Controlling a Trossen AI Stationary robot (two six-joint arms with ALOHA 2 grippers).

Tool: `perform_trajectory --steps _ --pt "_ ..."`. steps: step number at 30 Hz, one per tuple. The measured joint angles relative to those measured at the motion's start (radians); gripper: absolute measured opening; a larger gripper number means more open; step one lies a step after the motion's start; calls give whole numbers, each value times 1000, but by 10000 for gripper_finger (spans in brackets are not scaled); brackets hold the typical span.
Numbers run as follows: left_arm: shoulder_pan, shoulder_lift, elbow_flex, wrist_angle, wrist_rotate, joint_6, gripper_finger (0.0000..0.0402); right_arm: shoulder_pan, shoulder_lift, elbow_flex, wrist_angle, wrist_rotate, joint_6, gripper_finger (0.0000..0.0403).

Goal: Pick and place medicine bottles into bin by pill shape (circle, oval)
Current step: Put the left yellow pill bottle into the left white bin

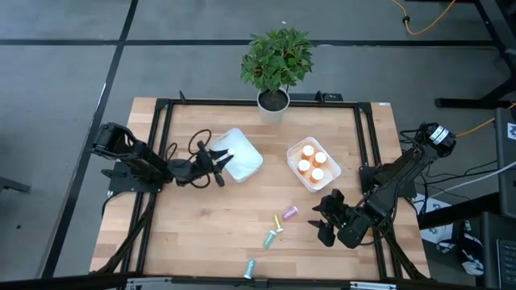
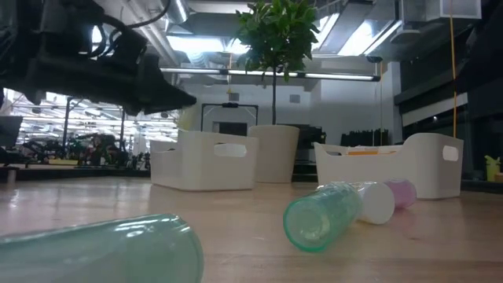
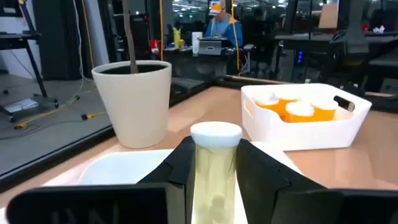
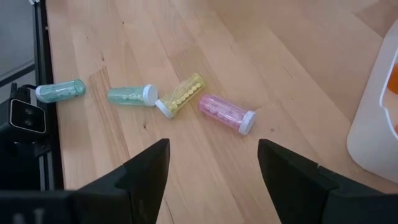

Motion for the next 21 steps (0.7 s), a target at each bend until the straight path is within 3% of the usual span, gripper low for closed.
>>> perform_trajectory --steps 21 --pt "-11 209 0 55 -3 -128 81 0 0 0 1 1 1 245"
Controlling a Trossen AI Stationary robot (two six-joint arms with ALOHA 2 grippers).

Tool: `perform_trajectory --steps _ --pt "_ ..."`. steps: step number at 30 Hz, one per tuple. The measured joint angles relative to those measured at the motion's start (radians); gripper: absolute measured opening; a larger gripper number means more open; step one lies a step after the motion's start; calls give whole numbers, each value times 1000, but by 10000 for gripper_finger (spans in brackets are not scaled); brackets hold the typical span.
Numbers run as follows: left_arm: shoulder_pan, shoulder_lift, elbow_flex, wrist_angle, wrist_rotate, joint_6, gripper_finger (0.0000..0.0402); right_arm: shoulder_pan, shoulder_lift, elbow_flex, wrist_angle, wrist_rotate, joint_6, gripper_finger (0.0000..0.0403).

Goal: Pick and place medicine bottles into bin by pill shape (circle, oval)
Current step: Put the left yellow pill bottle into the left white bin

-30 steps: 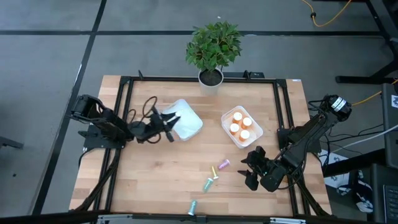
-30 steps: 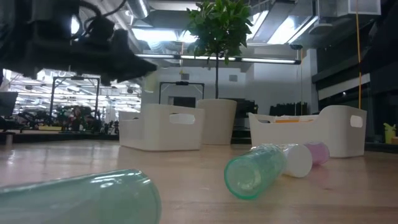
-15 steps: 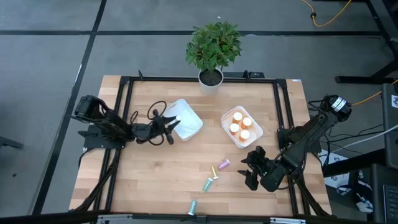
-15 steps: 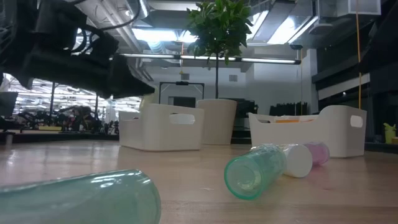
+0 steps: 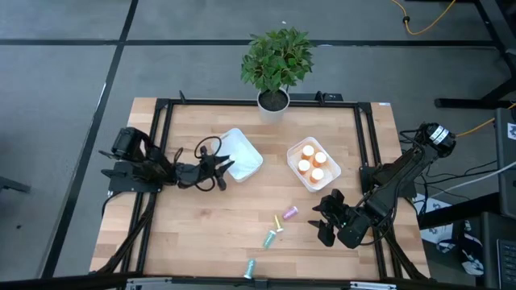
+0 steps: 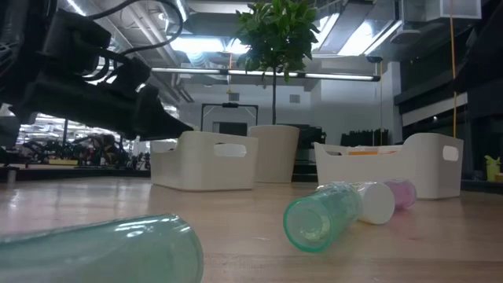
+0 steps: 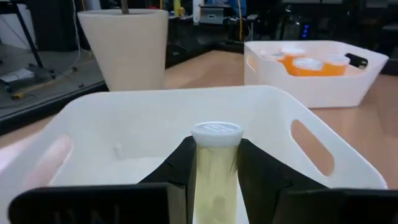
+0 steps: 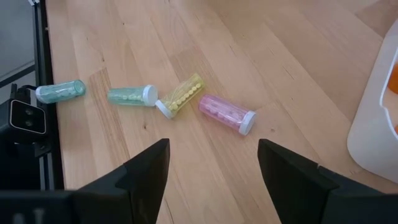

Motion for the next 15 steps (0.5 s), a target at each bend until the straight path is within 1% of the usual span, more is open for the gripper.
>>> perform_trajectory --steps 8,15 --pt "-33 -2 0 -3 -4 -2 81 0 0 0 0 0 0 245" --pt "-62 -3 0 -44 -4 0 81 0 0 0 0 0 0 245"
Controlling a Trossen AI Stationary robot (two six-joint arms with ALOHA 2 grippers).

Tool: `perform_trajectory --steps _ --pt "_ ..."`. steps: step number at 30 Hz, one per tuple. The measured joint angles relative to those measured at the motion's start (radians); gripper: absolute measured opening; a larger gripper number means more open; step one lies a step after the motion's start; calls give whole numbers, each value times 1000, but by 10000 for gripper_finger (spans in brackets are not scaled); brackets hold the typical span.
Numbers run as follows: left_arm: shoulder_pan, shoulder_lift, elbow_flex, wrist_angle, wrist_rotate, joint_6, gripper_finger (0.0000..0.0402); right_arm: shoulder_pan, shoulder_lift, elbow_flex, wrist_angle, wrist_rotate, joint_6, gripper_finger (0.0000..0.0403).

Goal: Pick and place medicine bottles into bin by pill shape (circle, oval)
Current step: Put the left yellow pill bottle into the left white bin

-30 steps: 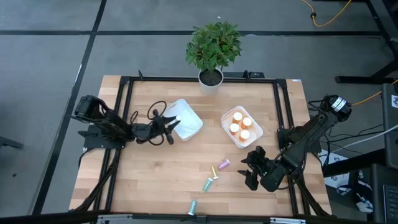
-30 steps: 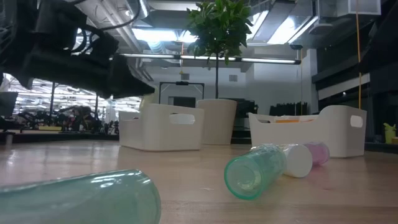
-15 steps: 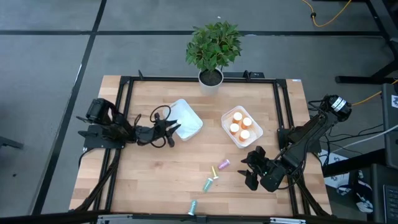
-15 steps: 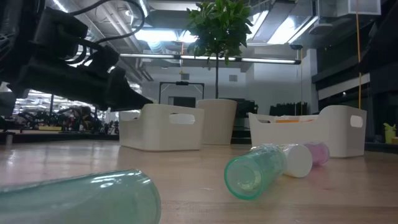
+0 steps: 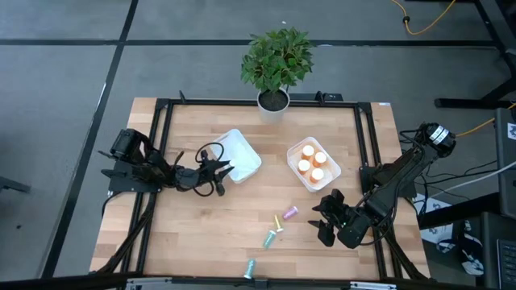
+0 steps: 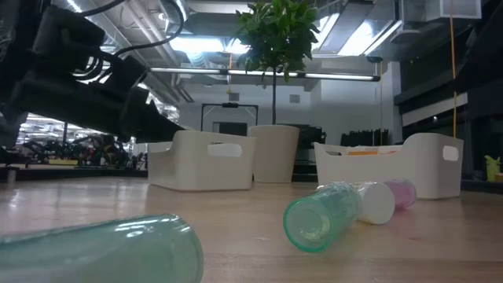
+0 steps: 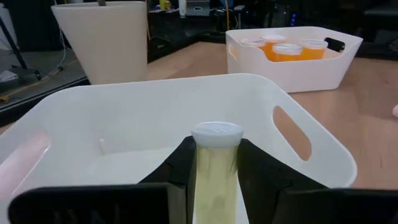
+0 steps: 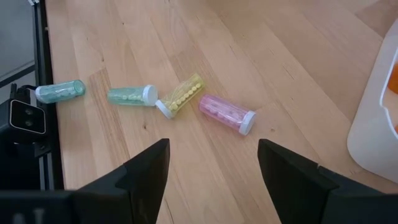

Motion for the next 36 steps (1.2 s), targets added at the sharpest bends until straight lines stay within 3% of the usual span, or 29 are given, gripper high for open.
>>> perform_trajectory --steps 21,36 --pt "-3 0 0 -2 0 47 87 0 0 0 0 -1 0 245" --pt "-3 0 0 -73 1 -40 127 0 0 0 0 -1 0 245"
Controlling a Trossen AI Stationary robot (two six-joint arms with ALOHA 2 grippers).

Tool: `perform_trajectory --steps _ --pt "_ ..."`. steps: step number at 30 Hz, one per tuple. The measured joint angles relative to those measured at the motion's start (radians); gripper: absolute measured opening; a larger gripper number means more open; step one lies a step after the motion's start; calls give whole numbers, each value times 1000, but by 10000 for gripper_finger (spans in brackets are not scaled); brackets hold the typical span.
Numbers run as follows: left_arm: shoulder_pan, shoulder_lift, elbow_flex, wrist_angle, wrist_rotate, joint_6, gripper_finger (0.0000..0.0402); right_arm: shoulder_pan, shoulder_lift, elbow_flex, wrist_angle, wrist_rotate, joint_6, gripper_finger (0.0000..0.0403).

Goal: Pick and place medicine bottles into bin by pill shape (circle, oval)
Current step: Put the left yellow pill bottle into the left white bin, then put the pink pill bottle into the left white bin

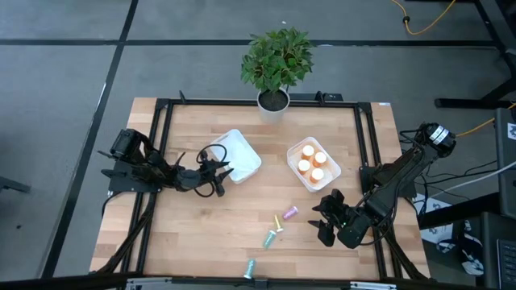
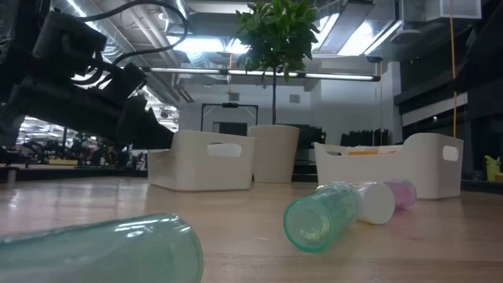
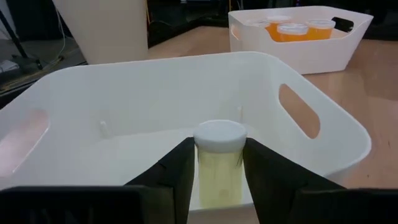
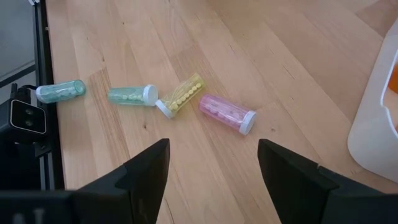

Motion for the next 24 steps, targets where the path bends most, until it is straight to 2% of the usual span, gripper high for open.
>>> perform_trajectory --steps 17,24 --pt "0 0 0 5 0 -19 151 0 0 0 0 0 0 245" --pt "0 0 0 127 -6 64 154 0 0 0 0 0 0 245"
